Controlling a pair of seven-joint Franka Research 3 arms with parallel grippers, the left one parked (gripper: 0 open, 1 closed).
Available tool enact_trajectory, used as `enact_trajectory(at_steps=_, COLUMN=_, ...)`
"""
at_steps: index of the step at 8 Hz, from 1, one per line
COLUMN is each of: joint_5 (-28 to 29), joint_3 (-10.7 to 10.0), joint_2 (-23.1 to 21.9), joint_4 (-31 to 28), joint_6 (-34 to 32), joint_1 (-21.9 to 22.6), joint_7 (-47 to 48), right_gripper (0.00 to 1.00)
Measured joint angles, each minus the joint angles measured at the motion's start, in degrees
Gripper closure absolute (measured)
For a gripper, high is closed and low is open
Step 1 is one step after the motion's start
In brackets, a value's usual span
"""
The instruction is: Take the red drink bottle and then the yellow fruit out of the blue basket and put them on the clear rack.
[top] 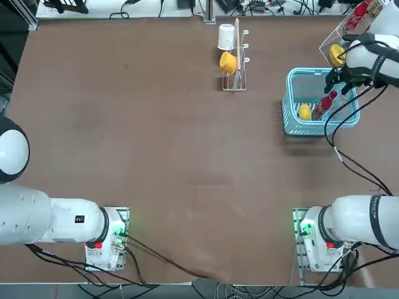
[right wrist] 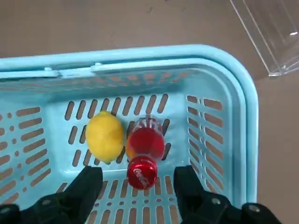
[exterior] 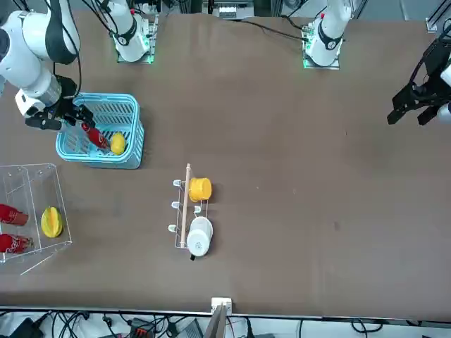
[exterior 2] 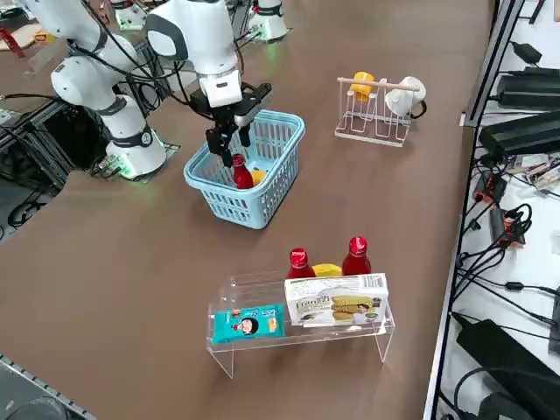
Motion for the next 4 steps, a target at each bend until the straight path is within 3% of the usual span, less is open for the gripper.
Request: enact_trajectory(at_steps=4, joint_5=-0.6, joint_3=0.0, joint_2=2.2, joint_4=-0.1, joint_6=2.2, joint_1=0.0, joint_7=0.0, right_gripper=0.20)
